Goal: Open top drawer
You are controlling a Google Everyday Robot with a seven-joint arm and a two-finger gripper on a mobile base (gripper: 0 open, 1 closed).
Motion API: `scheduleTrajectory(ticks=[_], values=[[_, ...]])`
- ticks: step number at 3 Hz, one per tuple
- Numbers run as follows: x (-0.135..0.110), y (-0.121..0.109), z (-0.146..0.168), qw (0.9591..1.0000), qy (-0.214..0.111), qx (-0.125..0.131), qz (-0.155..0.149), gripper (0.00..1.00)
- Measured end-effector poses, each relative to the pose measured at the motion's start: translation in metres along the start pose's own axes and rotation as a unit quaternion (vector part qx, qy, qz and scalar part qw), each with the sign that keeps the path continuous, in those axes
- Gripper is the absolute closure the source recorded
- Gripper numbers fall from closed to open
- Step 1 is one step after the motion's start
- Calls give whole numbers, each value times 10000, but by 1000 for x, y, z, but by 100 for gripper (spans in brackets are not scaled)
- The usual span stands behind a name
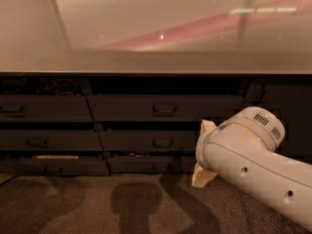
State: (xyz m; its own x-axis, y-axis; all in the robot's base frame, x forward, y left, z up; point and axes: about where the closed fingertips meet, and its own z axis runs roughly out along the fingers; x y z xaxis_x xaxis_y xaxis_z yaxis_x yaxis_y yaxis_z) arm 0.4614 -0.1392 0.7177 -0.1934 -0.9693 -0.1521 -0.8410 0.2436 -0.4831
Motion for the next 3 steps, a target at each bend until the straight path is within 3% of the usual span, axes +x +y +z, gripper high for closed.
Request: scheduleTrajectory(ticks=[1,3], values=[[3,-18,18,9997,191,-5,180,0],[5,-30,19,9991,337,54,237,0]])
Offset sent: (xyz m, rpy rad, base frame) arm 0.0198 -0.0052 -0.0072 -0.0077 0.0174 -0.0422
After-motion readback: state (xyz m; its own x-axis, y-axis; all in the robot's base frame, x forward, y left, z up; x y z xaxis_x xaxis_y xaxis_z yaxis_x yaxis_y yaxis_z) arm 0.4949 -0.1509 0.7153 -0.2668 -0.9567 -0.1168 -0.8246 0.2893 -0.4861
